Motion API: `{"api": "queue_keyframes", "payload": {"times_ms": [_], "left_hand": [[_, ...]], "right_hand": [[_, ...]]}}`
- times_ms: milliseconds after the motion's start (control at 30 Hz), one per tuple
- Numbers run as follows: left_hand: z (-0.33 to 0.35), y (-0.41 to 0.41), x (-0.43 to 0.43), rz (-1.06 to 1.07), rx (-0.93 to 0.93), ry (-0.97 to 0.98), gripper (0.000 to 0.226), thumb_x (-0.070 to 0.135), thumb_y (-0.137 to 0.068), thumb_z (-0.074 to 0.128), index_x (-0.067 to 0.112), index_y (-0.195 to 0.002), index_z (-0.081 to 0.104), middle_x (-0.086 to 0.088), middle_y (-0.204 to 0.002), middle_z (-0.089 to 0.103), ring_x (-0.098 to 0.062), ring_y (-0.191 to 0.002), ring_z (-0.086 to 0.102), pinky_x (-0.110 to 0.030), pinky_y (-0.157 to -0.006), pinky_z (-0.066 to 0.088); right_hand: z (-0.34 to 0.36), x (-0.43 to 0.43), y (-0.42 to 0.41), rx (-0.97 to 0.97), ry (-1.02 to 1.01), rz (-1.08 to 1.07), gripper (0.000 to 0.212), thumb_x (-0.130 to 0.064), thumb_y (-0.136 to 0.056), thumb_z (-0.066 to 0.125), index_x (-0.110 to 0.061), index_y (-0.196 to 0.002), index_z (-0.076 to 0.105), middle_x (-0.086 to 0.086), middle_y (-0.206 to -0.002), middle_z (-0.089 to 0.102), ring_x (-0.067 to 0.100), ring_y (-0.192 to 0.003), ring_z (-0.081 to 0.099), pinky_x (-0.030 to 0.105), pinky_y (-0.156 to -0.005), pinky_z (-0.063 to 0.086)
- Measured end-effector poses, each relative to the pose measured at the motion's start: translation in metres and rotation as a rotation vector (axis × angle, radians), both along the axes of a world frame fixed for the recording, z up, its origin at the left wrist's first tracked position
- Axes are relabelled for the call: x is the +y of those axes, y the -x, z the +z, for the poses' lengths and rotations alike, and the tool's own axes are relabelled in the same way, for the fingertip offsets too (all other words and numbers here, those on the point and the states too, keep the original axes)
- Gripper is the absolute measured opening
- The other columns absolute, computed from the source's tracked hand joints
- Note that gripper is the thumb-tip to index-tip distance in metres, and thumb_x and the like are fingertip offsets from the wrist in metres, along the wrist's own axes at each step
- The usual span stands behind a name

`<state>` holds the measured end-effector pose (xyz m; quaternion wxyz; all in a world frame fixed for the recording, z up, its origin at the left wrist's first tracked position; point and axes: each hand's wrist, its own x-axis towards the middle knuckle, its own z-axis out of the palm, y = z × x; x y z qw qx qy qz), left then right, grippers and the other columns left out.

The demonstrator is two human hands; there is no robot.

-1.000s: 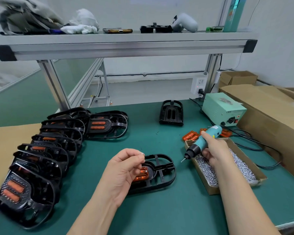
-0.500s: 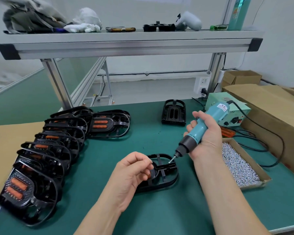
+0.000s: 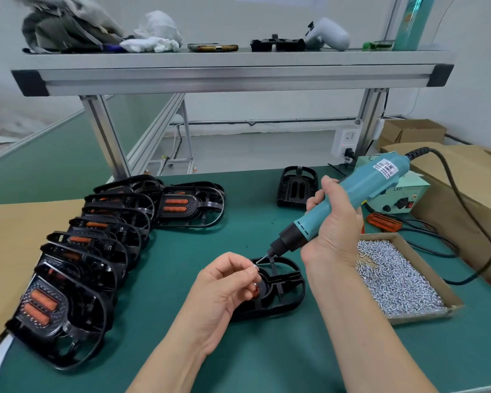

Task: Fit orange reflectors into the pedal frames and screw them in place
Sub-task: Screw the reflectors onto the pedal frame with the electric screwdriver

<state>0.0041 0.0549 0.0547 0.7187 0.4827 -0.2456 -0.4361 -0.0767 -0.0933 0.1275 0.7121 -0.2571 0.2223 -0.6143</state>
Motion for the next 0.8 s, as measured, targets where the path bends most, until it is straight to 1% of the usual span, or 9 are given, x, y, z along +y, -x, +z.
{"api": "queue_keyframes", "payload": {"times_ms": [367,433,500,533,600,633,700,800], "left_hand": [[-0.004,0.0,0.001,0.026,-0.022,-0.008,0.006,0.012,-0.074,0.074,0.015,-0.072,0.07,-0.008,-0.074,0.064,-0.011,-0.061,0.058,-0.018,-0.057,0.049],[-0.003,0.001,0.002,0.061,-0.103,-0.02,0.006,0.014,-0.074,0.074,0.016,-0.071,0.07,-0.007,-0.074,0.064,-0.012,-0.062,0.058,-0.019,-0.058,0.049],[-0.003,0.001,0.002,0.13,-0.257,-0.041,0.007,0.015,-0.076,0.074,0.017,-0.071,0.069,-0.007,-0.072,0.066,-0.012,-0.063,0.059,-0.019,-0.059,0.05],[-0.004,0.001,0.002,0.162,-0.334,-0.041,0.009,0.013,-0.078,0.074,0.017,-0.071,0.07,-0.006,-0.071,0.066,-0.011,-0.062,0.059,-0.019,-0.06,0.05],[-0.007,0.002,0.002,0.206,-0.44,-0.028,0.02,0.001,-0.084,0.073,0.016,-0.072,0.07,-0.006,-0.069,0.066,-0.009,-0.062,0.059,-0.018,-0.06,0.051],[-0.009,0.003,0.002,0.225,-0.468,-0.027,0.025,-0.005,-0.086,0.07,0.016,-0.072,0.07,-0.005,-0.069,0.066,-0.009,-0.063,0.06,-0.018,-0.06,0.051],[-0.012,0.002,0.003,0.263,-0.497,-0.032,0.028,-0.008,-0.086,0.068,0.017,-0.072,0.07,-0.005,-0.069,0.067,-0.009,-0.065,0.062,-0.02,-0.061,0.053],[-0.015,-0.004,0.006,0.297,-0.582,-0.076,0.027,-0.003,-0.084,0.073,0.022,-0.075,0.071,-0.003,-0.074,0.071,-0.01,-0.069,0.063,-0.021,-0.066,0.052]], "right_hand": [[-0.005,0.006,-0.003,0.002,0.031,0.013,0.019,-0.003,-0.085,0.072,-0.018,-0.088,0.061,-0.01,-0.065,0.061,0.004,-0.054,0.055,0.019,-0.054,0.049],[-0.005,0.007,-0.003,0.005,0.046,0.016,0.018,-0.005,-0.083,0.073,-0.017,-0.089,0.061,-0.009,-0.066,0.061,0.004,-0.054,0.054,0.019,-0.054,0.049],[-0.006,0.008,-0.004,0.014,0.074,0.014,0.018,-0.009,-0.08,0.074,-0.017,-0.09,0.061,-0.009,-0.065,0.06,0.005,-0.053,0.054,0.019,-0.054,0.049],[-0.007,0.009,-0.005,0.027,0.093,0.009,0.018,-0.012,-0.079,0.074,-0.017,-0.09,0.061,-0.008,-0.064,0.059,0.005,-0.053,0.053,0.019,-0.055,0.048],[-0.007,0.011,-0.008,0.054,0.129,-0.009,0.016,-0.014,-0.078,0.073,-0.019,-0.087,0.06,-0.008,-0.06,0.056,0.007,-0.051,0.051,0.019,-0.055,0.047],[-0.007,0.012,-0.011,0.063,0.14,-0.019,0.016,-0.015,-0.078,0.073,-0.019,-0.086,0.06,-0.008,-0.058,0.055,0.007,-0.05,0.05,0.019,-0.055,0.046],[-0.008,0.013,-0.015,0.076,0.15,-0.031,0.016,-0.014,-0.079,0.073,-0.02,-0.084,0.059,-0.008,-0.057,0.054,0.008,-0.05,0.048,0.02,-0.054,0.045],[-0.01,0.015,-0.022,0.09,0.153,-0.029,0.015,-0.012,-0.079,0.072,-0.019,-0.083,0.06,-0.007,-0.057,0.054,0.009,-0.049,0.047,0.022,-0.053,0.044]]}}
